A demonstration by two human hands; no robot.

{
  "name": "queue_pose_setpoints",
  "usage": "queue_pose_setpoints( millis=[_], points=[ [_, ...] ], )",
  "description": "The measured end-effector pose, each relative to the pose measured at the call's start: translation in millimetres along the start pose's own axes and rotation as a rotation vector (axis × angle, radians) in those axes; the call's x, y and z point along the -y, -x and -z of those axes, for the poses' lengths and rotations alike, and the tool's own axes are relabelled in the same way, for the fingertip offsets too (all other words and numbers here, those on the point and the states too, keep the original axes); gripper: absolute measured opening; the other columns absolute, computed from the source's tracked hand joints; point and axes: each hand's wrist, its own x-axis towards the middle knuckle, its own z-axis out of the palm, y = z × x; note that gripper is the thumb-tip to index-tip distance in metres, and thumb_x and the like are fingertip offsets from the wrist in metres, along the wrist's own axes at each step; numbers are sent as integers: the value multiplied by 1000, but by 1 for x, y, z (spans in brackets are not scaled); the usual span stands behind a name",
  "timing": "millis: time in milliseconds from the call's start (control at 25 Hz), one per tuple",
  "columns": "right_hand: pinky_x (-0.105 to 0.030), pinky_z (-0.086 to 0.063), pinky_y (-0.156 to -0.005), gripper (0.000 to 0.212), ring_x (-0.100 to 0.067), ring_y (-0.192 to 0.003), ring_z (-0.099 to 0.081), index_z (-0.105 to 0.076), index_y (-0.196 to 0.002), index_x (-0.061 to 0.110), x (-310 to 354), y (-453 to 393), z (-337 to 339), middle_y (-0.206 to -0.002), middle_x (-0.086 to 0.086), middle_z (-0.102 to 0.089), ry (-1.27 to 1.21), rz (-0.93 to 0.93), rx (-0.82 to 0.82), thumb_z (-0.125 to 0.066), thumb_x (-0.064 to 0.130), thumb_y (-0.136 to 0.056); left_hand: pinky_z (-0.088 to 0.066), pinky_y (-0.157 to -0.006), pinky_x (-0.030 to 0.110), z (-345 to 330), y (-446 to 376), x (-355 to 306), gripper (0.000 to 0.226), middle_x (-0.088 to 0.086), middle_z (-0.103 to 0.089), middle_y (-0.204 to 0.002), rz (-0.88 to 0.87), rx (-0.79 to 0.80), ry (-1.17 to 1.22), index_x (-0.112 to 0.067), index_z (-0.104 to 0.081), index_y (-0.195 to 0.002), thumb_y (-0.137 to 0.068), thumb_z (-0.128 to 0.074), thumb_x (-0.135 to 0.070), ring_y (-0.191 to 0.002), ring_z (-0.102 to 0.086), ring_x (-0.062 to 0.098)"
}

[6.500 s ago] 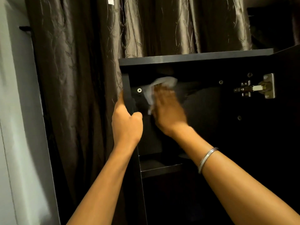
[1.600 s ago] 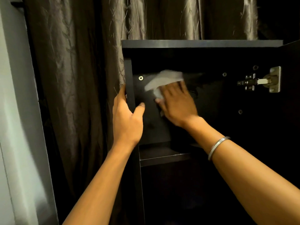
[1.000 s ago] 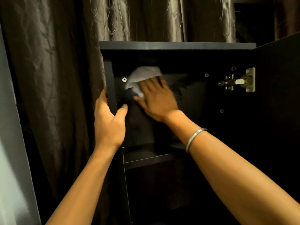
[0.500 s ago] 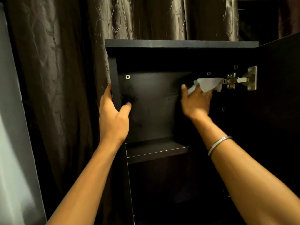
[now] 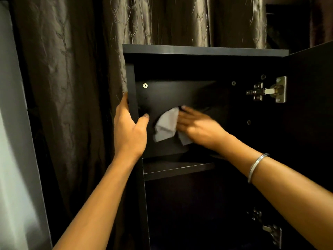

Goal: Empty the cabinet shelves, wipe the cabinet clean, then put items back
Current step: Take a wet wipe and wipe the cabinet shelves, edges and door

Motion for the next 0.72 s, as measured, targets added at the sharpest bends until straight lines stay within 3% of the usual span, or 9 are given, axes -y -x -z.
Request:
queue_pose_setpoints(
  millis=[120,240,320,360,440,520,560,640,720],
  points=[
    [-46,-40,-93,29,-40,-118,-54,-73,-108,15,-31,-6,13,-116,-11,-64,137,-335,-103,-52,23,-89,-41,-113,43,-1,0,0,70,-11,-48,-145,10,-8,-6,-32,-36,-150,-84,-59,-33,-134,-47,11],
    [-28,-40,-75,11,-27,-99,-60,-67,-92,23,-28,-43,28,-94,3,-64,-173,-723,-174,-56,21,-91,-40,-114,43,-2,3,-1,71,-13,-47,-146,18,-2,-2,-32,-34,-152,-85,-59,-33,-136,-46,10],
    [-21,-33,-66,14,-30,-89,-63,-70,-86,20,-7,-71,29,-89,-7,-67,-451,-686,-187,-57,16,-88,-40,-114,41,-2,3,-1,70,-14,-48,-144,21,5,7,-34,-36,-150,-84,-59,-34,-134,-47,8],
    [-23,-37,-68,13,-30,-91,-64,-71,-90,19,9,-80,25,-94,-11,-68,-515,-630,-131,-58,17,-87,-41,-113,41,-1,2,0,69,-14,-50,-142,20,7,11,-35,-38,-149,-84,-59,-34,-132,-48,7],
    [-31,-50,-85,22,-28,-101,-63,-70,-107,16,43,-75,11,-111,-14,-68,-678,-460,-37,-61,22,-88,-45,-109,42,0,0,2,67,-11,-53,-137,14,8,16,-36,-42,-146,-81,-60,-38,-127,-52,9],
    [-32,-50,-89,27,-27,-101,-63,-67,-112,3,57,-50,-3,-110,-18,-66,-658,-234,59,-63,13,-88,-46,-107,43,-1,0,2,69,-10,-53,-137,17,-1,18,-35,-41,-146,-80,-60,-39,-127,-53,11],
    [-30,-52,-83,23,-21,-95,-66,-68,-108,2,52,-37,-5,-104,-16,-67,-570,-162,123,-62,12,-88,-46,-108,44,-1,1,1,70,-10,-52,-138,22,-7,14,-35,-39,-147,-81,-60,-36,-128,-52,11],
    [-20,-48,-71,16,5,-77,-62,-66,-103,9,35,-29,16,-90,0,-65,-469,-195,158,-58,14,-91,-43,-110,43,-1,2,0,70,-11,-50,-141,28,-7,12,-35,-37,-149,-83,-59,-31,-131,-49,11],
    [-13,-44,-80,24,11,-84,-59,-64,-117,11,12,-45,25,-96,7,-63,-586,-423,-41,-55,16,-95,-42,-112,42,-2,2,-1,70,-13,-49,-142,31,0,16,-35,-36,-150,-84,-58,-30,-132,-48,9]
  ],
)
